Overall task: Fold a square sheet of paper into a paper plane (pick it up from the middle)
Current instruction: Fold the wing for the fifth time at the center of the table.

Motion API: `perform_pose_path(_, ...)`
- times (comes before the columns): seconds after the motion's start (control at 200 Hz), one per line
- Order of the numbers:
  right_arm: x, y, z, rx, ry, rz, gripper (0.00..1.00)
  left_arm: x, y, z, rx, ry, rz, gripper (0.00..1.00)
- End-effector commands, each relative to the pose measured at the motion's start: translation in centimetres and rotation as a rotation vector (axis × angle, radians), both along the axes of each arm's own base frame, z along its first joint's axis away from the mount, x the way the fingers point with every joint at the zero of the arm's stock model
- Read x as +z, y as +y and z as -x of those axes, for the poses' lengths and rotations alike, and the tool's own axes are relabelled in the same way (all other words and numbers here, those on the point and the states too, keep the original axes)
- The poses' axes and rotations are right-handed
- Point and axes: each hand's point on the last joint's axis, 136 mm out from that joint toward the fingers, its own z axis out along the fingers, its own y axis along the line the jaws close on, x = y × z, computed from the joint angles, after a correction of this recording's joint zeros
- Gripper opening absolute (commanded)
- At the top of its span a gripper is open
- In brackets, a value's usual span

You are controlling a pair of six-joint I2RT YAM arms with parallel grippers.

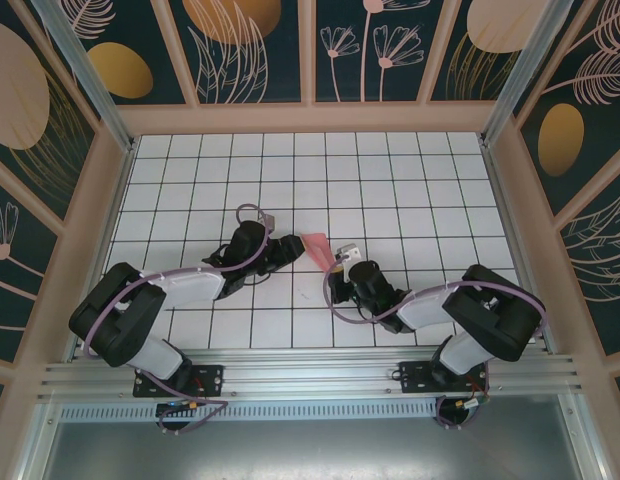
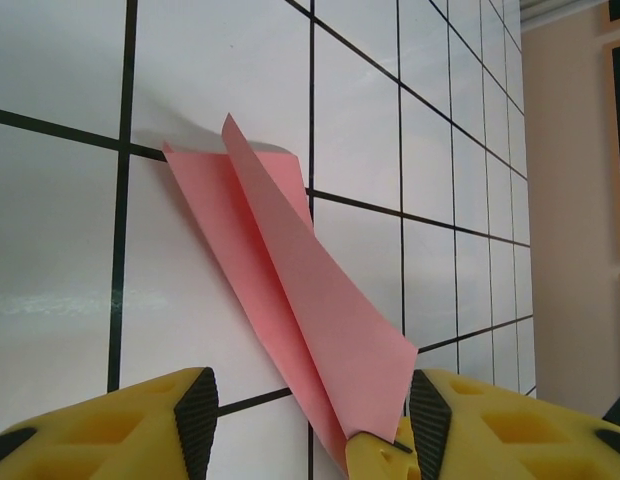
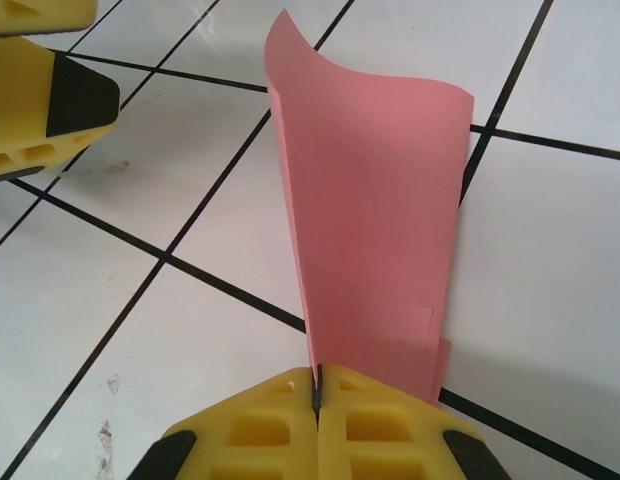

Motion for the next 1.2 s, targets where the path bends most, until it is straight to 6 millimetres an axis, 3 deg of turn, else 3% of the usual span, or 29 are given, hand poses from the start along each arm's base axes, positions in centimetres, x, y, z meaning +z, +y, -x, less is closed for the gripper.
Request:
perform_pose_path(0.0,1.1,1.0,0.3,0.019,0.032,-0.114,0.0,1.1,-0.7,-0.3,-0.029,-0.04,0.044,0.54)
perform_pose_path(0.62,-1.9,0.1,-0.3,-0.043,0.357,-0.317,0.0,0.7,-3.6,0.0,-0.162,-0.011,0.133,0.51)
perform_pose_path(0.896,-2.2,-0.2,-0.6,-0.058,0.486,-0.416,0.0,0.2,-4.5,-0.1,-0.197,0.0,0.141,0.5)
perform_pose_path(0.991,-2.4,-0.4,-0.8,-0.071,0.516,-0.428,0.0,1.0,-5.1,-0.3,-0.22,-0.013,0.165,0.47)
perform_pose_path(1.016,-2.5,-0.5,-0.8,-0.075,0.521,-0.426,0.0,-0.2,-5.2,-0.3,-0.22,0.012,0.153,0.46)
perform_pose_path(1.191,-2.7,-0.8,-1.0,-0.092,0.538,-0.412,0.0,0.0,-6.3,-1.3,-0.232,0.008,0.172,0.4)
